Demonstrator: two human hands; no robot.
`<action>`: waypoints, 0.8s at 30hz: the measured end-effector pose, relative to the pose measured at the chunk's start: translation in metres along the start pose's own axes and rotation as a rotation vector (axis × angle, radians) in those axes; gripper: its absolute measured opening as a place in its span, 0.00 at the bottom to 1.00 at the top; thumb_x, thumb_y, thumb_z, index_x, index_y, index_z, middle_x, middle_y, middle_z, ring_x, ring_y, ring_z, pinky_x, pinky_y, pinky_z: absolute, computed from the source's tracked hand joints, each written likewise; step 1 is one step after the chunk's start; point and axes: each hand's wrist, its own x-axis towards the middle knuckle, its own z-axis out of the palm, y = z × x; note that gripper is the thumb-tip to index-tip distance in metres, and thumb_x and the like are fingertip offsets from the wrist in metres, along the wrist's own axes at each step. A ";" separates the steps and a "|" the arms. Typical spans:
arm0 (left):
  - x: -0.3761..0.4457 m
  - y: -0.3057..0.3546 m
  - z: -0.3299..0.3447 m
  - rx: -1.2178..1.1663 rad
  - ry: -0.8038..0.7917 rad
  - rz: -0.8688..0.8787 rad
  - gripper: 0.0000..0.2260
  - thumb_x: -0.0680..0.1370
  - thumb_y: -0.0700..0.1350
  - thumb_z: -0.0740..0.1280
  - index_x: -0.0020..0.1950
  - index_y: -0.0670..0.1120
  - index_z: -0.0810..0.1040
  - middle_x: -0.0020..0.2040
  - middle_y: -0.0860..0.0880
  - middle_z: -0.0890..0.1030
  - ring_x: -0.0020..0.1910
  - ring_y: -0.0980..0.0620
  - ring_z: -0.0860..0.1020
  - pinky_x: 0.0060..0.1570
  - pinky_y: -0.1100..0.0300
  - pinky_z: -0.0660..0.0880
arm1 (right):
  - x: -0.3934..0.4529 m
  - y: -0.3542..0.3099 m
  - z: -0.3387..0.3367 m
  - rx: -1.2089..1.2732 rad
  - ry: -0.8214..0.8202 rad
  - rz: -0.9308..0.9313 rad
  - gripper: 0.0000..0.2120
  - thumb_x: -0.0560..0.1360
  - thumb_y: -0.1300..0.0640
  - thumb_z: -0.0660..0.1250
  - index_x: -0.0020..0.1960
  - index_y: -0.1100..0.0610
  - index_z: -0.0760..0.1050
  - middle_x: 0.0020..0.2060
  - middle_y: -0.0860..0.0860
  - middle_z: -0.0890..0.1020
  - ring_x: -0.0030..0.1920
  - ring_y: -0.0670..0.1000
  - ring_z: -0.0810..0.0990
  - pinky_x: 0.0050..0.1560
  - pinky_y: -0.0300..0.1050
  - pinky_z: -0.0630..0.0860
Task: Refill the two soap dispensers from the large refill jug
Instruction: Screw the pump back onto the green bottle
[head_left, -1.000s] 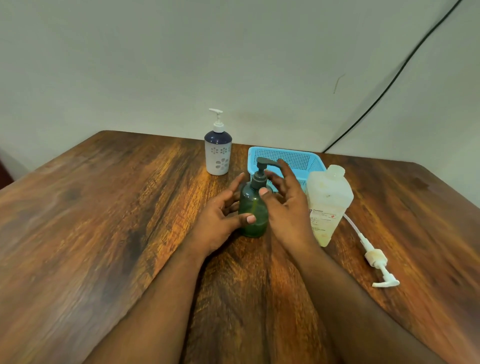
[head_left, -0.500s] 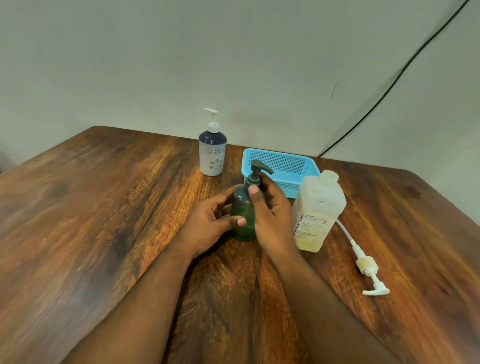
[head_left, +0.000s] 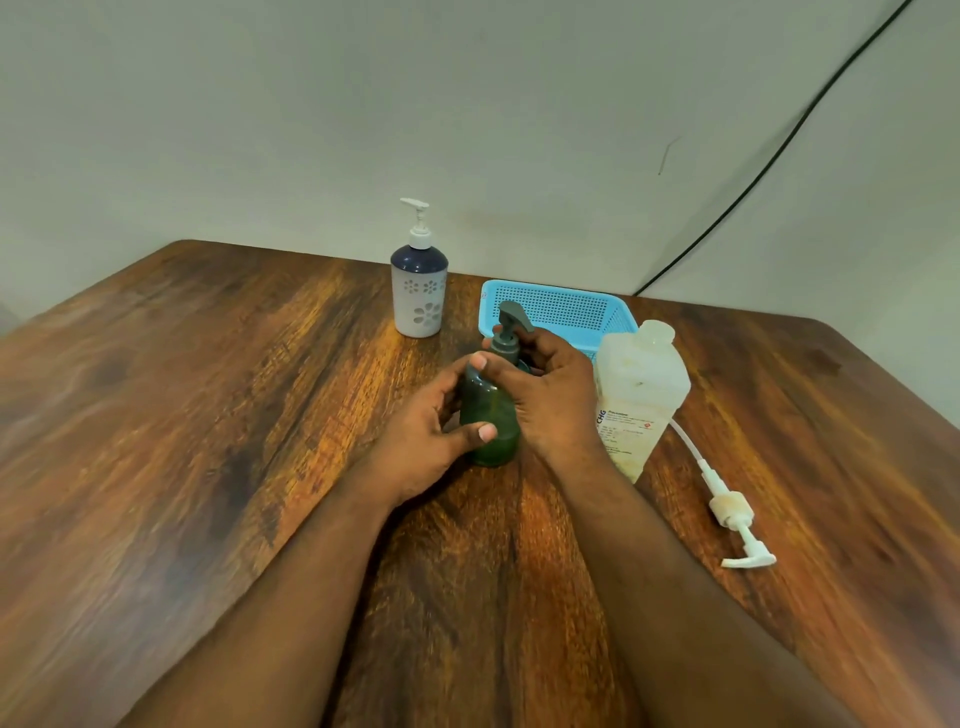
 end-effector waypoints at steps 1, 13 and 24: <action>0.001 0.001 0.002 0.005 0.038 0.006 0.32 0.74 0.35 0.73 0.73 0.53 0.67 0.70 0.53 0.74 0.70 0.58 0.72 0.71 0.58 0.69 | -0.001 0.000 0.001 -0.003 0.018 0.003 0.12 0.66 0.57 0.78 0.47 0.48 0.80 0.43 0.44 0.85 0.48 0.43 0.83 0.54 0.44 0.80; -0.008 0.010 0.025 0.060 0.131 -0.029 0.38 0.76 0.39 0.72 0.79 0.55 0.55 0.72 0.56 0.67 0.73 0.55 0.66 0.71 0.54 0.68 | -0.004 -0.001 0.007 0.066 0.093 0.044 0.11 0.66 0.59 0.78 0.45 0.50 0.79 0.41 0.45 0.85 0.45 0.40 0.83 0.50 0.38 0.80; -0.008 0.010 0.034 0.205 0.438 0.047 0.29 0.70 0.43 0.78 0.69 0.50 0.73 0.54 0.60 0.76 0.49 0.68 0.75 0.42 0.79 0.71 | -0.007 -0.003 0.015 0.082 0.095 0.071 0.16 0.67 0.58 0.78 0.53 0.53 0.79 0.47 0.47 0.85 0.50 0.43 0.83 0.55 0.46 0.80</action>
